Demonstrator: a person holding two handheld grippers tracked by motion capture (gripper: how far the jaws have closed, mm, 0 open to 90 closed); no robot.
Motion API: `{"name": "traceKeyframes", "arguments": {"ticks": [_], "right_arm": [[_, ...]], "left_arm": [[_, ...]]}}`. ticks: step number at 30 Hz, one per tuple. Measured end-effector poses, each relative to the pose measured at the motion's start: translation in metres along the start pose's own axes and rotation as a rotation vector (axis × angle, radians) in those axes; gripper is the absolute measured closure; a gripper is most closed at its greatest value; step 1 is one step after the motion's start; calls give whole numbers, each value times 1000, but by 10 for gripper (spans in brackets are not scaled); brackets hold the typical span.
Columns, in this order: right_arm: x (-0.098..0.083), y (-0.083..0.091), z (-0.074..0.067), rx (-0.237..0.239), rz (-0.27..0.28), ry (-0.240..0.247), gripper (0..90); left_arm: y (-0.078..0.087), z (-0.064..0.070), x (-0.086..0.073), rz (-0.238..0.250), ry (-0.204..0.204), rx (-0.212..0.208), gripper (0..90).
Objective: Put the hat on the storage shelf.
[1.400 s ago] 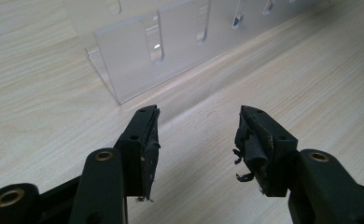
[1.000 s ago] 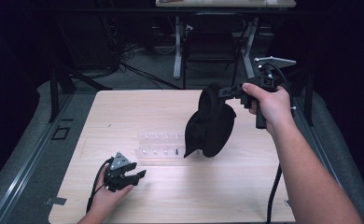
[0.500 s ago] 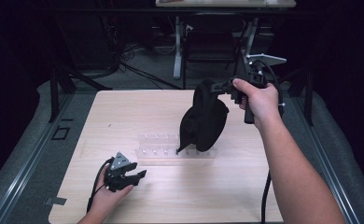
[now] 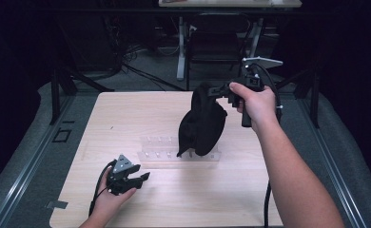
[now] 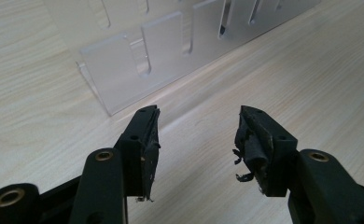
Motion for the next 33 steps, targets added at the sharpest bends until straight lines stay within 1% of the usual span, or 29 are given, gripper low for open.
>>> {"name": "traceKeyframes", "arguments": {"ticks": [1,2,3,4,5,6,9,10,11,12,13,14,15,16,18,19,20,24,27,32,33], "right_arm": [[-2,-3,-2,5,-6,2,879],[-3,-5,-3,9,-10,6,879],[-4,-7,-4,10,-20,8,878],[-4,-7,-4,10,-20,8,878],[-6,-10,-6,16,-25,11,877],[-7,-11,-7,15,-39,14,877],[-8,-14,-8,20,-38,16,876],[-8,-14,-8,20,-38,16,876],[-8,-16,-8,26,-38,11,876],[-8,-16,-8,26,-38,11,876],[-8,-17,-8,34,-42,14,874],[-8,-17,-8,38,-42,12,874],[-8,-18,-7,42,-40,9,873],[-8,-18,-6,46,-40,6,873],[-8,-18,-6,49,-40,4,873],[-7,-18,-5,54,-35,-1,872],[-7,-18,-5,54,-35,-1,872],[-7,-18,-4,58,-31,0,872],[-7,-20,-5,60,-30,0,872],[-8,-21,-5,64,-33,0,871],[-7,-21,-5,66,-35,3,870]], "left_arm": [[1,2,3,12,-5,-3,487],[1,2,3,12,-5,-3,490],[2,5,7,17,-22,-8,492],[2,5,7,17,-22,-8,495],[2,7,12,37,-38,-5,502],[2,7,12,37,-38,-5,510],[5,9,23,45,-30,-22,533],[5,9,23,45,-30,-22,534],[6,11,28,57,-29,-32,537],[6,11,28,57,-29,-32,539],[7,12,34,66,-39,-29,542],[7,12,34,66,-39,-29,543],[7,14,39,73,-42,-34,545],[7,14,39,73,-42,-34,544],[6,16,44,84,-44,-37,546],[7,19,50,93,-47,-42,547],[7,19,50,93,-47,-42,547],[8,28,61,113,-64,-52,553],[6,35,69,114,-80,-59,563],[5,41,74,117,-87,-68,570],[5,44,77,121,-96,-73,570]]}}
Point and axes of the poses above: each handheld gripper's, and its own axes: y roughly backward along the jaws, x roughly out of its top, z roughly to its right, the point moved 3 cm from there along -y, roughly forward along the jaws, and after that the axes turned 11 degrees about x, right-handed, at the moved point
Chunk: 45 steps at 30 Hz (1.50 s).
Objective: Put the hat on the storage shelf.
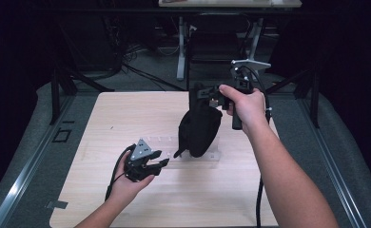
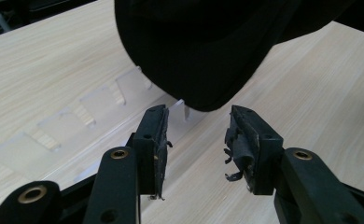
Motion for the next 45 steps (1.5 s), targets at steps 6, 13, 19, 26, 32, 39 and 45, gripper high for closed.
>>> {"name": "traceKeyframes", "arguments": {"ticks": [6,13,19,26,32,39,45], "right_arm": [[0,-1,0,0,5,-2,871],[0,-3,-1,2,5,-1,870],[0,-4,-1,1,6,-3,869],[0,-6,-2,2,-1,0,868],[0,-7,-2,4,-1,2,866],[-1,-5,-2,28,-7,-5,815],[0,2,-7,54,7,4,793]], "left_arm": [[1,6,8,15,-13,-12,574],[0,17,19,33,-37,-23,576],[-3,25,30,49,-66,-21,624],[-4,30,39,62,-82,-17,688],[-4,32,43,67,-93,-4,790],[-4,32,41,60,-106,3,813],[-3,31,41,65,-107,1,816]]}}
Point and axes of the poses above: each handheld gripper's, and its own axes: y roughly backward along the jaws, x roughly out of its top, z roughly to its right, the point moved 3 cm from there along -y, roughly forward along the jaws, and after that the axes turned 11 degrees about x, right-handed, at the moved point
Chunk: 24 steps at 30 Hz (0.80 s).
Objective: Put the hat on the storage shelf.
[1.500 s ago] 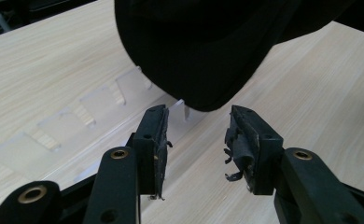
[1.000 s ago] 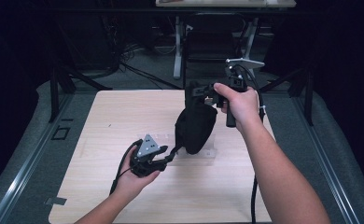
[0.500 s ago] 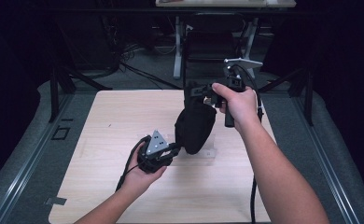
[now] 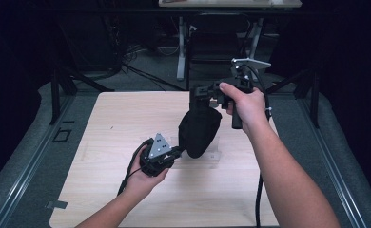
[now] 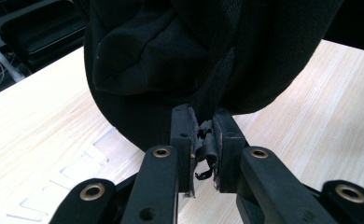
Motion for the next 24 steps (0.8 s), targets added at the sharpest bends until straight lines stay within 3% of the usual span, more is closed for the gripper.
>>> {"name": "traceKeyframes", "arguments": {"ticks": [6,24], "right_arm": [[1,9,-2,-1,18,4,795],[0,29,13,-30,45,-16,790]], "left_arm": [[1,-3,-2,4,0,12,827],[8,-19,-20,-14,2,37,847]]}}
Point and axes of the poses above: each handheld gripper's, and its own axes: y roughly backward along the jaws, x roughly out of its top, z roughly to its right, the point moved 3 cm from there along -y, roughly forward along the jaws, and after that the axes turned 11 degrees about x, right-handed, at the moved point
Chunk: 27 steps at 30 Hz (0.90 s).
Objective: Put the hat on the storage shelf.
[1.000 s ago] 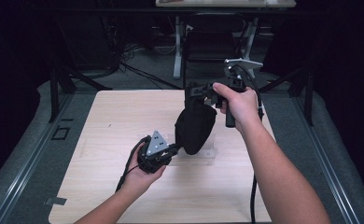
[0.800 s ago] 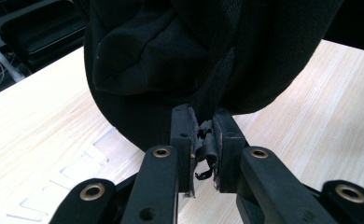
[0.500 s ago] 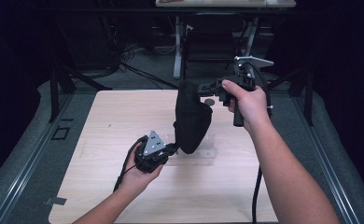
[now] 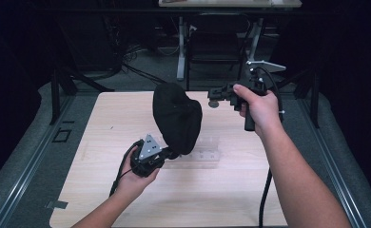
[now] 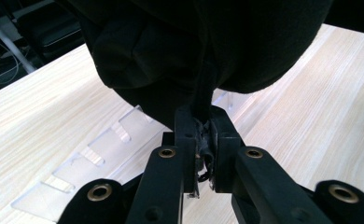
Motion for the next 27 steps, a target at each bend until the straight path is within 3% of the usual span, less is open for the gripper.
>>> {"name": "traceKeyframes", "arguments": {"ticks": [8,12,14,15,16,27], "right_arm": [[0,4,0,-4,5,2,791],[0,6,3,-8,8,-2,791],[-1,7,6,-12,7,-7,791],[-1,8,8,-12,9,-9,791],[-1,8,8,-12,9,-9,791],[-6,14,12,-51,11,7,788]], "left_arm": [[-1,-3,-12,-15,21,-5,847],[-5,-5,-22,-45,26,5,845],[-8,-5,-34,-61,67,7,844],[-9,-9,-35,-61,19,-22,844],[-9,-9,-35,-61,19,-22,844],[-7,-10,-46,-64,77,3,827]]}}
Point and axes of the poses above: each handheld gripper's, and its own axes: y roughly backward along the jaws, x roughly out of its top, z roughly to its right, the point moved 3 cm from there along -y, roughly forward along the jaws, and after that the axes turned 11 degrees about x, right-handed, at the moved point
